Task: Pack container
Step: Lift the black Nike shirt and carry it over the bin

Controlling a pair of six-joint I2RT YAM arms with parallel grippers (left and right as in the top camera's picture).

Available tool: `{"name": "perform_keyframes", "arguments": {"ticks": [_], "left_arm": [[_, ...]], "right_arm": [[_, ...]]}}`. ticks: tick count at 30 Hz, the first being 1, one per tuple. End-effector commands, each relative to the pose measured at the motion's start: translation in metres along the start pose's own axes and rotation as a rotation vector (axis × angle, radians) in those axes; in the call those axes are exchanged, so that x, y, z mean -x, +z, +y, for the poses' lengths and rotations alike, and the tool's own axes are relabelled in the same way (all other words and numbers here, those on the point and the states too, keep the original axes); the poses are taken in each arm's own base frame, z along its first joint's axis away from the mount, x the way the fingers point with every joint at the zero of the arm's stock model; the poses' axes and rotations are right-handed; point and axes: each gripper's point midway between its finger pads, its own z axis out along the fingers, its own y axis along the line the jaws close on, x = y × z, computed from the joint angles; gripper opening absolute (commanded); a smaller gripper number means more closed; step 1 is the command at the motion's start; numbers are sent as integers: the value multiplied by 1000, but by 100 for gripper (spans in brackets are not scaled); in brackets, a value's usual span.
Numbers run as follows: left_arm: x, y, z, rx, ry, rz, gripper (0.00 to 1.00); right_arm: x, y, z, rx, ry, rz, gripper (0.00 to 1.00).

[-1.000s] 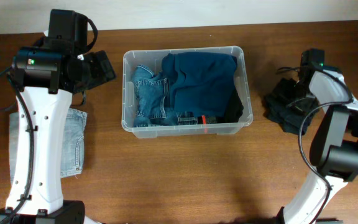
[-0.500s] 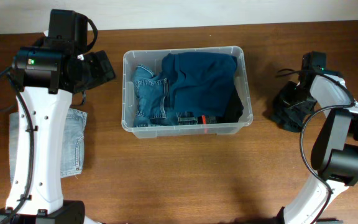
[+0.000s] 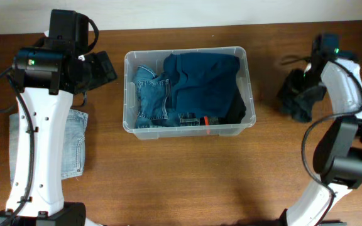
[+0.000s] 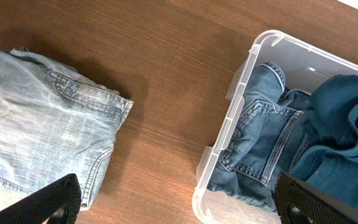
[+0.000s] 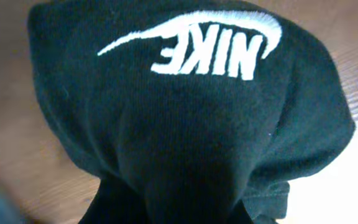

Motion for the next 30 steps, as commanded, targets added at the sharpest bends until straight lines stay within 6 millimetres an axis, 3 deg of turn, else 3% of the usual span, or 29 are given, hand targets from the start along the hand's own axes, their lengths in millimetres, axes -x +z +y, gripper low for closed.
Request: {"name": "perform_keyframes", "arguments": {"ticks": [1, 6, 8, 13, 20, 23, 30], "left_arm": [[0, 2, 1, 6, 8, 5, 99], [0, 2, 1, 6, 8, 5, 99], [0, 2, 1, 5, 8, 5, 99], [0, 2, 1, 6, 7, 5, 99], [0, 2, 1, 6, 8, 5, 99], [0, 2, 1, 6, 8, 5, 99], [0, 2, 1, 5, 7, 5, 99]], "right_arm": [[27, -86, 37, 71, -84, -187, 4], [21, -147, 87, 136, -189, -270, 4], [7, -172, 122, 179, -266, -295, 4], [-33, -191, 192, 259, -430, -312, 4], [-92, -188, 271, 347, -566, -291, 4], [-111, -175, 297, 365, -599, -268, 4], [-151, -133, 338, 359, -692, -192, 4]]}}
